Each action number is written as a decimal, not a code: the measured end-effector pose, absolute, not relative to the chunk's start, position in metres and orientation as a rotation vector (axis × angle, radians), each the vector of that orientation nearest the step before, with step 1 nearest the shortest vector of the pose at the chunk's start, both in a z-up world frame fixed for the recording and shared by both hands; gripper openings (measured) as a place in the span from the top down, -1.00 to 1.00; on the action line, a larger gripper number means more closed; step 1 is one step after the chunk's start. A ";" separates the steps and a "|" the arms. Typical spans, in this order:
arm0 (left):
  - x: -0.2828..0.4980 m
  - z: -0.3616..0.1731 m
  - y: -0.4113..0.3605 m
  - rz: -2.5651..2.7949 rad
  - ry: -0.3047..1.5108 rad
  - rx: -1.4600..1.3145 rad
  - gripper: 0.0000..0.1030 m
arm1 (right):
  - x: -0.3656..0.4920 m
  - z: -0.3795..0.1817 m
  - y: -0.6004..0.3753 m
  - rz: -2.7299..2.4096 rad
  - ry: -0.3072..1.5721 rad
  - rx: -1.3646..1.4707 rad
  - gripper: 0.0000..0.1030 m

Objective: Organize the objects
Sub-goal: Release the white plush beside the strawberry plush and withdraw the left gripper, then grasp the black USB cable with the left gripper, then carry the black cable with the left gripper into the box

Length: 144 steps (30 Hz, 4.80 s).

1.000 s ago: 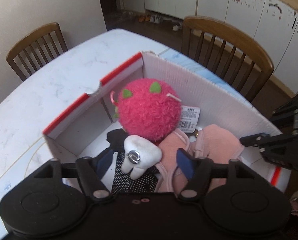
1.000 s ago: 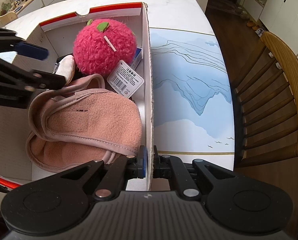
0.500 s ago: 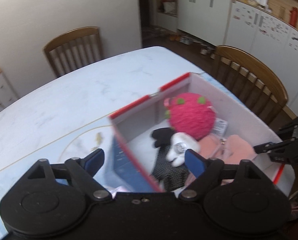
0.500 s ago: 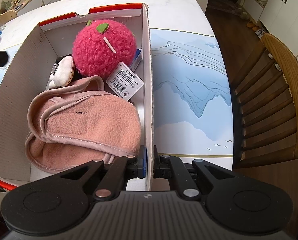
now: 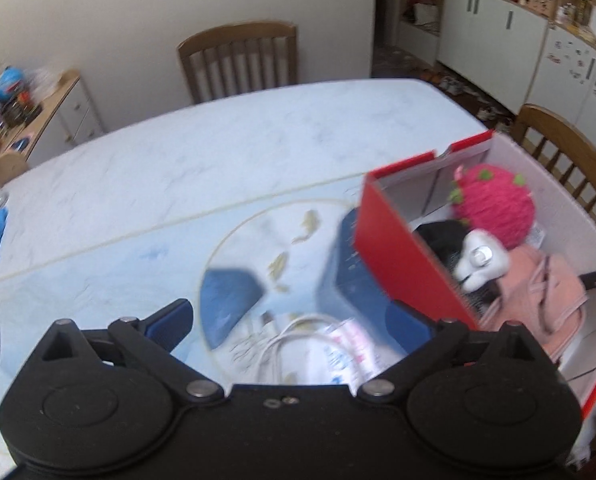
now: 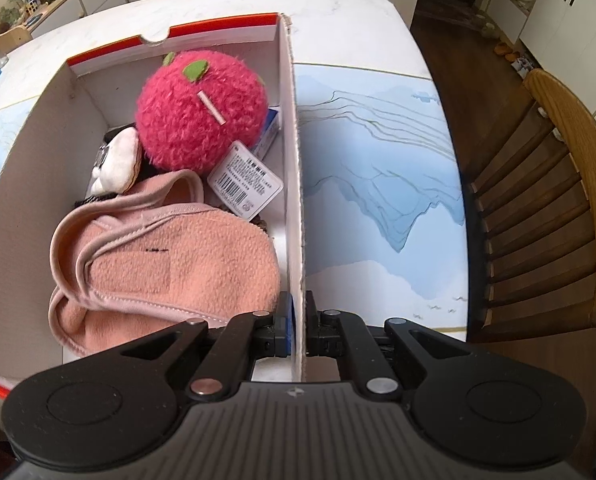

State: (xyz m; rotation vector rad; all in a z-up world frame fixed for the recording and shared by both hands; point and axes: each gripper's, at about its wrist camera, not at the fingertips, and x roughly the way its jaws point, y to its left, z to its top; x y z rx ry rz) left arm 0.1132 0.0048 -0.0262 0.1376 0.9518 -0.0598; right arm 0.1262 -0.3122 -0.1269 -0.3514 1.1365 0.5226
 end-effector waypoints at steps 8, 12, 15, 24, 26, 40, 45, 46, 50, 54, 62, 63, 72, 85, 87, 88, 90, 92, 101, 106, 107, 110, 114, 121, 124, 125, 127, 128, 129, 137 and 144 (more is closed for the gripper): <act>0.107 -0.066 0.024 -0.033 1.034 0.113 -0.97 | 0.132 -0.128 -0.310 0.518 1.140 -0.353 0.92; 0.110 -0.091 0.031 -0.002 1.097 0.104 -0.96 | 0.132 -0.128 -0.310 0.516 1.142 -0.350 0.92; 0.107 -0.096 0.035 0.008 1.118 0.091 -0.94 | 0.132 -0.128 -0.310 0.514 1.141 -0.353 0.92; 0.081 -0.108 0.019 0.012 1.138 0.092 -0.85 | 0.131 -0.127 -0.310 0.508 1.144 -0.342 0.92; 0.075 -0.111 0.018 0.025 1.134 0.065 -0.81 | 0.131 -0.127 -0.310 0.507 1.145 -0.339 0.92; 0.075 -0.114 0.015 0.055 1.156 -0.038 0.03 | 0.131 -0.128 -0.311 0.507 1.144 -0.337 0.92; 0.076 -0.113 0.016 0.074 1.164 -0.042 0.30 | 0.131 -0.128 -0.311 0.507 1.143 -0.336 0.92; 0.076 -0.113 0.016 0.076 1.165 -0.041 0.32 | 0.131 -0.128 -0.311 0.506 1.144 -0.336 0.92; 0.075 -0.109 0.016 0.082 1.161 -0.023 0.52 | 0.131 -0.128 -0.311 0.507 1.143 -0.335 0.92; 0.073 -0.103 0.021 0.070 1.159 -0.041 0.74 | 0.131 -0.128 -0.311 0.507 1.143 -0.335 0.92; 0.067 -0.083 0.025 0.024 1.119 -0.083 0.85 | 0.131 -0.128 -0.311 0.507 1.143 -0.335 0.92; 0.067 -0.078 0.024 0.010 1.112 -0.089 0.85 | 0.131 -0.128 -0.312 0.506 1.143 -0.335 0.92; 0.071 -0.017 0.012 -0.082 0.973 -0.096 0.86 | 0.131 -0.128 -0.310 0.507 1.139 -0.338 0.92; 0.081 0.073 -0.012 -0.220 0.779 -0.081 0.87 | 0.129 -0.128 -0.310 0.512 1.127 -0.345 0.92; 0.083 0.083 -0.019 -0.255 0.761 -0.075 0.87 | 0.129 -0.128 -0.310 0.515 1.125 -0.347 0.92; 0.084 0.086 -0.023 -0.273 0.758 -0.066 0.87 | 0.129 -0.129 -0.310 0.516 1.124 -0.348 0.92; 0.086 0.090 -0.034 -0.307 0.758 -0.051 0.86 | 0.129 -0.129 -0.310 0.519 1.123 -0.351 0.92; 0.088 0.090 -0.046 -0.342 0.762 -0.038 0.86 | 0.128 -0.128 -0.310 0.521 1.120 -0.353 0.92; 0.096 0.085 -0.098 -0.469 0.767 0.012 0.86 | 0.129 -0.129 -0.310 0.529 1.115 -0.353 0.92; 0.098 0.093 -0.117 -0.530 0.744 0.005 0.87 | 0.128 -0.129 -0.311 0.530 1.115 -0.353 0.92; 0.097 0.096 -0.118 -0.542 0.737 -0.001 0.87 | 0.129 -0.129 -0.311 0.531 1.115 -0.353 0.92; 0.100 0.099 -0.126 -0.563 0.727 0.013 0.87 | 0.128 -0.129 -0.311 0.533 1.115 -0.353 0.92; 0.111 0.080 -0.132 -0.603 0.803 -0.009 0.87 | 0.129 -0.130 -0.310 0.534 1.117 -0.353 0.92; 0.130 0.021 -0.147 -0.632 0.986 0.030 0.87 | 0.129 -0.132 -0.310 0.538 1.123 -0.354 0.92; 0.137 -0.001 -0.147 -0.605 1.027 0.060 0.87 | 0.129 -0.131 -0.310 0.539 1.124 -0.356 0.92; 0.138 -0.008 -0.147 -0.589 1.031 0.075 0.87 | 0.129 -0.131 -0.310 0.539 1.125 -0.355 0.92; 0.144 -0.018 -0.149 -0.562 1.040 0.090 0.87 | 0.128 -0.131 -0.310 0.538 1.126 -0.356 0.92; 0.147 -0.023 -0.148 -0.550 1.044 0.094 0.87 | 0.128 -0.131 -0.309 0.538 1.127 -0.356 0.92; 0.151 -0.028 -0.148 -0.533 1.044 0.110 0.87 | 0.128 -0.131 -0.310 0.537 1.127 -0.356 0.92; 0.175 -0.055 -0.148 -0.483 1.094 0.152 0.83 | 0.128 -0.131 -0.310 0.535 1.129 -0.353 0.92; 0.185 -0.070 -0.155 -0.469 1.113 0.200 0.81 | 0.128 -0.131 -0.310 0.534 1.129 -0.351 0.92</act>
